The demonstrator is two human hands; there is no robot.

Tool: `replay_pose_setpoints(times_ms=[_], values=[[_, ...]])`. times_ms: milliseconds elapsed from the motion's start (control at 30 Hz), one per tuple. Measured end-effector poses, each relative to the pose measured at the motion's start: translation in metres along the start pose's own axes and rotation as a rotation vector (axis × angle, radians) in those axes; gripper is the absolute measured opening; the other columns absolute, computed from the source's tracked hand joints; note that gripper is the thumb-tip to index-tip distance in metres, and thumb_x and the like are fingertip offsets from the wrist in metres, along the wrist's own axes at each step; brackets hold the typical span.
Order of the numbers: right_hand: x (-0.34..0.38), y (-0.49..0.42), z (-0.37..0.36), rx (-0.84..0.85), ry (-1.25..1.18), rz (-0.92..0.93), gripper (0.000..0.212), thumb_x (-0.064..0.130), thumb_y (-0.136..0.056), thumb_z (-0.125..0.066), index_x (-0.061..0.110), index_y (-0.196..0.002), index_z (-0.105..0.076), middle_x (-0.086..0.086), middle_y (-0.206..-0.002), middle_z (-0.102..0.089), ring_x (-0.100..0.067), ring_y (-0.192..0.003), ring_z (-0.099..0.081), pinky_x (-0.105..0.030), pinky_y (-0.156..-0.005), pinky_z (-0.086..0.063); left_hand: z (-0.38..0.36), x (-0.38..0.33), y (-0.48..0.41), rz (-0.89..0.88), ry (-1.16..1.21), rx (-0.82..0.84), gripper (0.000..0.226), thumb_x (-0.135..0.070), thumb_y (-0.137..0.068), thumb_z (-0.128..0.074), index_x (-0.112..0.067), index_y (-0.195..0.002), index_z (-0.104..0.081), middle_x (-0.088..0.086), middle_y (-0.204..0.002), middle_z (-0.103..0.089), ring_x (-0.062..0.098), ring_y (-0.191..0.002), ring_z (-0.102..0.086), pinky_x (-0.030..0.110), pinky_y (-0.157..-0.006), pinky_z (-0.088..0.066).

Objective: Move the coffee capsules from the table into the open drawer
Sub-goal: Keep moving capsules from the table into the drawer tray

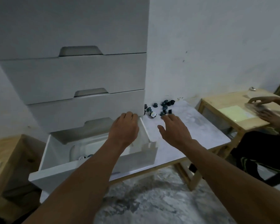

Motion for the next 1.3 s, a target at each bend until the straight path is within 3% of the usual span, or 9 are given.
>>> replay_pose_setpoints(times_ms=[267,467,667,933,1067,1300], values=[[-0.103,-0.015,0.012,0.019,0.003,-0.068,0.042,0.034,-0.094,-0.051,0.013,-0.13,-0.048,-0.01,-0.129,-0.053,-0.028,-0.117,-0.05,-0.04,-0.09,-0.049,-0.036,-0.083,-0.063,-0.066,0.037,-0.025,0.018,-0.01,-0.062,-0.073,-0.009,-0.076,-0.062,0.008,-0.071,-0.062,0.025,-0.061,-0.06,0.028,-0.049,-0.047],[-0.203,-0.056,0.012,0.061,0.006,-0.051,0.041,0.034,-0.094,-0.051,0.013,-0.128,-0.05,-0.01,-0.127,-0.055,-0.027,-0.113,-0.053,-0.039,-0.09,-0.05,-0.082,-0.144,-0.13,0.019,0.097,0.001,0.013,-0.004,-0.067,-0.069,-0.008,-0.074,-0.058,0.009,-0.07,-0.059,0.024,-0.057,-0.055,0.029,-0.045,-0.041],[-0.265,-0.1,0.005,0.145,-0.027,0.004,0.039,0.031,-0.095,-0.05,0.011,-0.129,-0.048,-0.012,-0.126,-0.053,-0.029,-0.111,-0.053,-0.04,-0.089,-0.049,-0.123,-0.178,-0.173,0.122,0.138,0.072,0.012,-0.002,-0.07,-0.068,-0.004,-0.078,-0.058,0.013,-0.073,-0.058,0.029,-0.063,-0.057,0.034,-0.049,-0.047],[-0.291,-0.159,-0.048,0.256,-0.105,0.05,0.04,0.03,-0.094,-0.05,0.013,-0.129,-0.047,-0.01,-0.129,-0.05,-0.028,-0.113,-0.051,-0.038,-0.092,-0.047,-0.188,-0.163,-0.209,0.211,0.095,0.277,0.011,-0.007,-0.08,-0.06,-0.005,-0.091,-0.06,0.013,-0.088,-0.061,0.029,-0.076,-0.06,0.036,-0.058,-0.052],[-0.295,-0.195,-0.084,0.306,-0.118,0.056,0.038,0.03,-0.094,-0.05,0.012,-0.128,-0.048,-0.01,-0.127,-0.05,-0.027,-0.112,-0.051,-0.038,-0.091,-0.048,-0.232,-0.141,-0.229,0.257,0.098,0.354,0.015,-0.014,-0.09,-0.051,-0.009,-0.103,-0.055,0.009,-0.103,-0.057,0.025,-0.093,-0.058,0.033,-0.071,-0.052],[-0.297,-0.255,-0.143,0.417,-0.096,0.065,0.04,0.029,-0.093,-0.053,0.013,-0.13,-0.048,-0.009,-0.13,-0.051,-0.026,-0.116,-0.051,-0.035,-0.096,-0.046,-0.304,-0.116,-0.262,0.332,0.167,0.419,0.021,-0.014,-0.093,-0.044,-0.013,-0.112,-0.053,0.006,-0.113,-0.054,0.022,-0.103,-0.056,0.03,-0.078,-0.048]])
Point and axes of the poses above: each hand's wrist, its own y-axis away from the middle knuckle, its own z-axis out of the back of the hand, x = y × z, the point moved 6 cm from there along -y, towards the middle knuckle
